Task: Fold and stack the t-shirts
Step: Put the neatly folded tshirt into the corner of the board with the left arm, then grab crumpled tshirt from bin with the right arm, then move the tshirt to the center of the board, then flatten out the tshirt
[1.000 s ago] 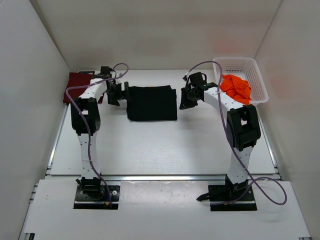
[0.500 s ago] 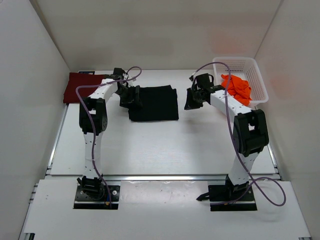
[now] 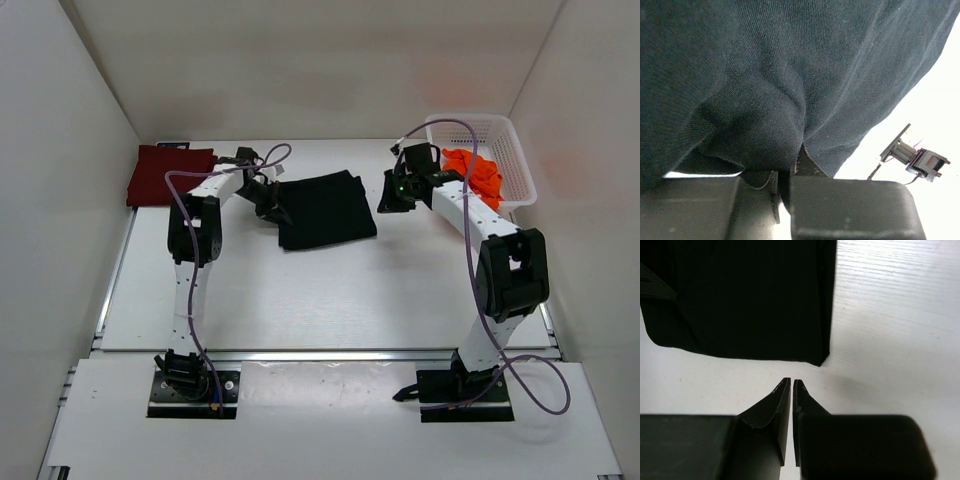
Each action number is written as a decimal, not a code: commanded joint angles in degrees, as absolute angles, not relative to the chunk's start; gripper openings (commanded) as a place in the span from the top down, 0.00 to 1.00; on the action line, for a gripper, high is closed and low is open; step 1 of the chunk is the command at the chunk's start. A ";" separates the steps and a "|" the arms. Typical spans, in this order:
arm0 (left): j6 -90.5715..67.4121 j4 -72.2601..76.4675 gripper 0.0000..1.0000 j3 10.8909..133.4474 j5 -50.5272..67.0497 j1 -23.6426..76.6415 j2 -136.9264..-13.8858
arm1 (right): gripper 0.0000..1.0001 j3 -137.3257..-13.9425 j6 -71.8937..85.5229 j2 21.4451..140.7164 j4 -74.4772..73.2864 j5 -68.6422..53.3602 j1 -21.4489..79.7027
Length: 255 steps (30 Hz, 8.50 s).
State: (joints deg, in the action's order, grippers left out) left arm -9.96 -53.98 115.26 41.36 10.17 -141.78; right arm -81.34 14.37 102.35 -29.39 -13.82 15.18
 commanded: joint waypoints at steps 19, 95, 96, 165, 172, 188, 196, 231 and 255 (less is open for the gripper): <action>47.25 -8.76 1.00 102.85 -40.05 11.86 -122.44 | 0.97 -73.30 17.49 90.71 -21.97 -13.18 13.27; 13.19 -50.72 0.02 76.64 2.55 17.40 -95.10 | 0.33 -123.31 7.90 131.74 -44.74 5.40 -13.53; 13.27 -50.89 0.01 76.12 2.37 17.32 -95.18 | 0.43 -123.05 7.48 131.92 -44.39 3.36 -14.41; 9.14 -43.68 0.26 59.77 -2.29 21.62 -93.86 | 0.57 -83.23 8.88 115.39 -33.73 -2.81 33.31; 10.45 -45.97 1.00 60.99 2.64 15.84 -98.44 | 1.00 -77.70 7.48 107.16 -33.83 -5.97 29.98; 18.19 -38.06 1.00 95.11 -13.45 10.55 -87.03 | 1.00 -98.10 18.81 91.16 -25.57 -26.88 3.78; 21.09 -37.53 1.00 81.93 -16.78 8.89 -77.44 | 1.00 -75.36 15.66 77.10 -27.24 -28.04 1.93; 18.57 -53.35 0.14 41.21 -16.89 0.71 -67.23 | 0.45 -34.63 34.36 64.86 -32.43 -13.29 23.28; 11.42 -55.20 0.23 52.65 -6.15 -3.00 -93.61 | 0.01 -47.54 29.54 82.62 -48.77 16.51 43.66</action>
